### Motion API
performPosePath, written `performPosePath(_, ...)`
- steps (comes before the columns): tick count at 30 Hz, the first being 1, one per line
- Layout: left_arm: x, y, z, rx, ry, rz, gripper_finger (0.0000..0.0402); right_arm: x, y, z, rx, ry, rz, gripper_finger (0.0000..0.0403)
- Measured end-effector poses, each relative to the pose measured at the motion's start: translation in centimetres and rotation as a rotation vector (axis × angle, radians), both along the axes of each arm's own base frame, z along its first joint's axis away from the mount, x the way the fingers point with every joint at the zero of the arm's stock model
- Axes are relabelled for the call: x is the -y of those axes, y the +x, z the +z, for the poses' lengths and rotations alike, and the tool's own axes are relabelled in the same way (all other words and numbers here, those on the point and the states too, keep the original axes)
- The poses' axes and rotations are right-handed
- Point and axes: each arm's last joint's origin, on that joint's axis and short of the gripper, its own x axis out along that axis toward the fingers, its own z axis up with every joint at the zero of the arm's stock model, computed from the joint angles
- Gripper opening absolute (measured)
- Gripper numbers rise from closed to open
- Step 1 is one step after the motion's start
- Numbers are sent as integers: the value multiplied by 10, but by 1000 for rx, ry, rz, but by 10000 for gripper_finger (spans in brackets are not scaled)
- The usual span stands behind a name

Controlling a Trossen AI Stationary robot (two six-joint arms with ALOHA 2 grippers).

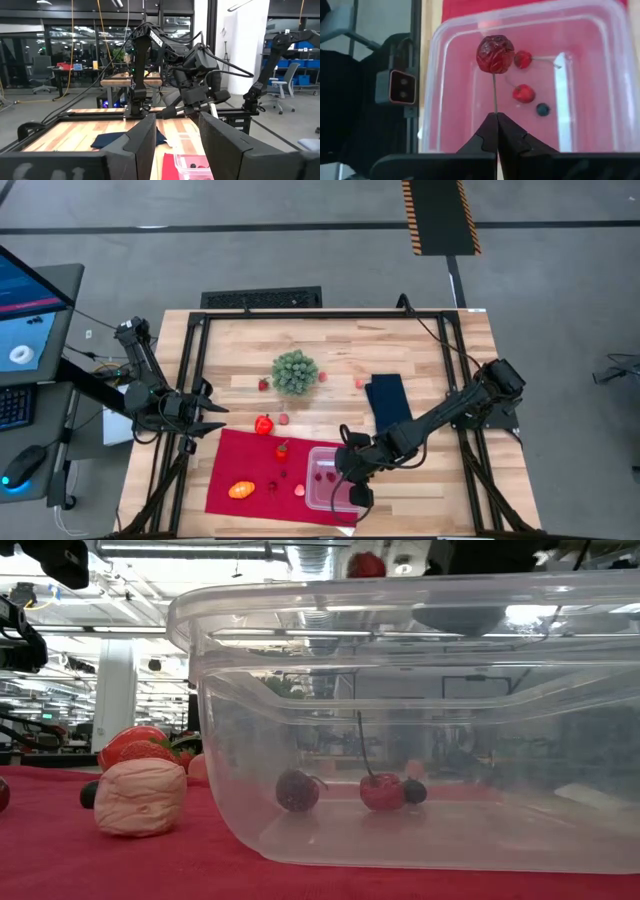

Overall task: Pick and placing Produce into tupperware
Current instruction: Put the top cherry into the transparent bin, then put the bottom strawberry into the transparent bin

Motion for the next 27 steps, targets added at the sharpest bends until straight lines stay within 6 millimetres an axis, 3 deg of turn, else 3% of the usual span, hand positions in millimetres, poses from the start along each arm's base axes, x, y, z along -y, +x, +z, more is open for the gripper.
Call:
performPosePath(4,0,0,-1,-6,-9,-3,142,-3,4,-10,-21,6,-6,18)
performPosePath(13,1,0,-2,-16,-31,-8,142,-6,15,-48,-135,67,2,71)
performPosePath(18,0,0,-2,-17,-40,-9,142,-2,18,-44,-115,90,35,76)
performPosePath(27,1,0,-2,-17,-43,-10,142,2,13,-3,82,27,124,77)
